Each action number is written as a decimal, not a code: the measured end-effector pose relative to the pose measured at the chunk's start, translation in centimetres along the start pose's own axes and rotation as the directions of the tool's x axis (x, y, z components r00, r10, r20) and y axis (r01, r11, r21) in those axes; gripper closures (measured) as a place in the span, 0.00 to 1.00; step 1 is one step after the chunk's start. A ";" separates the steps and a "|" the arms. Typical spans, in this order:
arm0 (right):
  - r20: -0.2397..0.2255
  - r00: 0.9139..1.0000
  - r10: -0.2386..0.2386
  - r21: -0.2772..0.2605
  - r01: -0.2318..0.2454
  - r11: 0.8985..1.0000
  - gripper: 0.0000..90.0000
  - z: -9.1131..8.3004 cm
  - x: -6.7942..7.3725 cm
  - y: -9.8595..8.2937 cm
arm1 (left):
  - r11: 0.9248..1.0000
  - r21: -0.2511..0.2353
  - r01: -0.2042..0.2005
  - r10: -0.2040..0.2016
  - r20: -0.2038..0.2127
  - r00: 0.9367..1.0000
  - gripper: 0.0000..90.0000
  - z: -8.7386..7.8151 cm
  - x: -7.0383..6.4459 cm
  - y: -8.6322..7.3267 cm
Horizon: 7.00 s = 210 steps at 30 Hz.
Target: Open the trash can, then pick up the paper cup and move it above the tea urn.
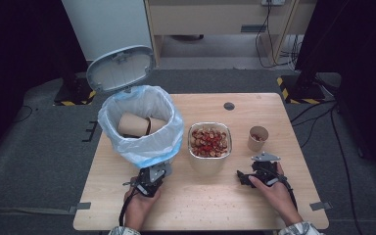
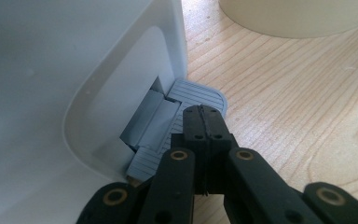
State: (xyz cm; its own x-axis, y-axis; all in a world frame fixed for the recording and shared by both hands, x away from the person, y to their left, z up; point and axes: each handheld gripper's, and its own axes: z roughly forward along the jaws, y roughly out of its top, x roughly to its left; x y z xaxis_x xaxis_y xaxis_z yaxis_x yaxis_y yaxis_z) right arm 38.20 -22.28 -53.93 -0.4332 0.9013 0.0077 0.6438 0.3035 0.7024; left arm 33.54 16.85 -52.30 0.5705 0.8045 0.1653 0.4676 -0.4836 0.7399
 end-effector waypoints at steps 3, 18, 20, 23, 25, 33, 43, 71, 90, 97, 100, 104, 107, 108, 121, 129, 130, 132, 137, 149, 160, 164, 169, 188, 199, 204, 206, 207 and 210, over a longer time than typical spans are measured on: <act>0.000 1.000 0.000 0.000 0.000 1.000 0.01 0.0 0.0 0.0 | 1.000 0.001 0.000 0.000 0.000 1.000 1.00 0.0 0.0 0.0; -0.014 1.000 -0.015 0.022 0.015 1.000 0.05 -0.6 -0.4 0.1 | 1.000 0.004 -0.009 0.009 -0.004 1.000 1.00 -0.1 -0.1 0.0; 0.000 1.000 -0.015 0.009 0.015 1.000 0.06 -1.0 -0.5 0.2 | 1.000 0.003 -0.009 0.009 -0.004 1.000 1.00 -0.1 -0.1 0.0; 0.026 1.000 -0.014 -0.001 0.014 1.000 0.07 -1.4 -0.7 0.1 | 1.000 0.003 -0.009 0.009 -0.004 1.000 1.00 -0.1 -0.1 0.1; 0.046 0.999 -0.009 -0.007 0.009 1.000 0.09 -1.7 -1.0 0.1 | 1.000 0.004 -0.009 0.009 -0.004 1.000 1.00 -0.1 -0.1 0.1; 0.107 0.993 0.039 -0.033 -0.036 0.999 0.15 -2.1 -2.1 0.2 | 1.000 0.004 -0.008 0.008 -0.004 1.000 1.00 -0.1 -0.1 0.1; 0.140 0.988 0.071 -0.072 -0.061 0.996 0.16 -2.6 -3.9 2.0 | 1.000 0.006 -0.007 0.007 -0.003 1.000 1.00 -0.1 -0.1 0.1; 0.079 0.989 0.127 -0.206 -0.108 0.972 0.22 3.1 -6.9 5.0 | 1.000 0.002 -0.002 0.002 0.001 1.000 1.00 -0.1 0.0 0.0; 0.060 0.998 0.021 -0.200 -0.009 0.980 0.37 2.0 -6.3 6.0 | 1.000 0.002 0.004 -0.004 0.006 1.000 1.00 -0.1 0.1 0.0; 0.036 0.998 -0.042 -0.198 0.048 0.979 0.37 0.3 -5.9 7.1 | 1.000 0.001 0.004 -0.004 0.005 1.000 1.00 -0.1 0.0 0.0; 0.031 0.997 -0.072 -0.197 0.076 0.977 0.38 -0.4 -6.1 7.8 | 1.000 0.003 0.006 -0.006 0.006 1.000 1.00 -0.1 0.1 0.0; 0.034 0.994 -0.108 -0.190 0.112 0.975 0.38 -1.0 -6.3 8.5 | 1.000 0.002 0.010 -0.010 0.008 1.000 1.00 -0.1 0.1 0.0; 0.032 0.991 -0.127 -0.192 0.131 0.973 0.38 -1.5 -6.5 9.1 | 1.000 0.001 0.010 -0.010 0.008 1.000 1.00 -0.1 0.1 0.0; 0.028 0.991 -0.134 -0.195 0.137 0.971 0.38 -1.8 -6.6 9.4 | 1.000 0.001 0.009 -0.009 0.008 1.000 1.00 -0.1 0.1 0.0; 0.024 0.970 -0.242 -0.191 0.242 0.951 0.39 -3.4 -6.6 11.9 | 1.000 0.001 0.012 -0.012 0.011 1.000 1.00 -0.1 0.1 0.0; 0.030 0.955 -0.295 -0.216 0.294 0.931 0.39 -4.7 -6.5 14.1 | 1.000 0.001 0.018 -0.018 0.016 1.000 1.00 -0.1 0.2 0.0; 0.026 0.954 -0.297 -0.217 0.296 0.930 0.39 -4.9 -6.5 14.3 | 1.000 0.001 0.018 -0.018 0.017 1.000 1.00 -0.1 0.2 0.0; 0.027 0.947 -0.320 -0.219 0.317 0.923 0.39 -5.2 -6.4 14.8 | 1.000 -0.002 0.020 -0.020 0.018 1.000 1.00 -0.1 0.2 0.0; 0.012 0.935 -0.355 -0.229 0.349 0.909 0.39 -5.8 -6.1 15.9 | 1.000 0.000 0.018 -0.018 0.017 1.000 1.00 -0.1 0.2 0.0; 0.022 0.909 -0.417 -0.262 0.408 0.875 0.39 -7.5 -5.3 18.9 | 1.000 -0.002 0.017 -0.017 0.016 1.000 1.00 -0.1 0.2 -0.1; 0.023 0.880 -0.474 -0.272 0.462 0.844 0.39 -8.0 -3.7 21.0 | 1.000 -0.003 0.019 -0.019 0.019 1.000 1.00 -0.1 0.2 -0.1; 0.023 0.873 -0.488 -0.278 0.474 0.835 0.39 -8.2 -3.3 21.6 | 1.000 -0.002 0.018 -0.018 0.019 1.000 1.00 -0.1 0.2 -0.1; 0.028 0.867 -0.498 -0.283 0.484 0.828 0.39 -8.4 -3.0 22.2 | 1.000 -0.001 0.018 -0.018 0.019 1.000 1.00 -0.1 0.2 0.0; 0.027 0.835 -0.550 -0.299 0.531 0.793 0.39 -8.5 -1.7 23.6 | 1.000 -0.006 0.017 -0.017 0.020 1.000 1.00 -0.1 0.3 -0.1; 0.051 0.820 -0.570 -0.306 0.556 0.773 0.39 -8.3 -1.6 23.5 | 1.000 -0.007 0.026 -0.026 0.024 0.999 1.00 -0.1 0.2 -0.1; 0.062 0.815 -0.576 -0.319 0.563 0.763 0.39 -8.8 -1.5 23.5 | 1.000 -0.003 0.020 -0.019 0.021 1.000 1.00 -0.1 0.2 -0.1; 0.064 0.813 -0.579 -0.318 0.566 0.761 0.39 -8.9 -1.5 23.6 | 1.000 -0.004 0.020 -0.020 0.022 1.000 1.00 -0.1 0.3 -0.1; 0.064 0.814 -0.577 -0.320 0.565 0.761 0.39 -9.0 -1.5 23.6 | 1.000 -0.003 0.021 -0.021 0.022 1.000 1.00 -0.1 0.3 -0.1; 0.065 0.815 -0.576 -0.320 0.564 0.762 0.39 -9.0 -1.6 23.7 | 1.000 -0.003 0.021 -0.021 0.022 1.000 1.00 -0.1 0.3 -0.1</act>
State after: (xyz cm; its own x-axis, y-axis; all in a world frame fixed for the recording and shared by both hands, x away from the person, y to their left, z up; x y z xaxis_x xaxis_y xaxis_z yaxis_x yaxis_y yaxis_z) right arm 48.44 -19.30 -30.92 -0.6825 0.5800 -0.4447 0.0445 0.6403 0.7668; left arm 33.59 17.15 -52.26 0.5757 0.8063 0.1355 0.4770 -0.4658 0.7453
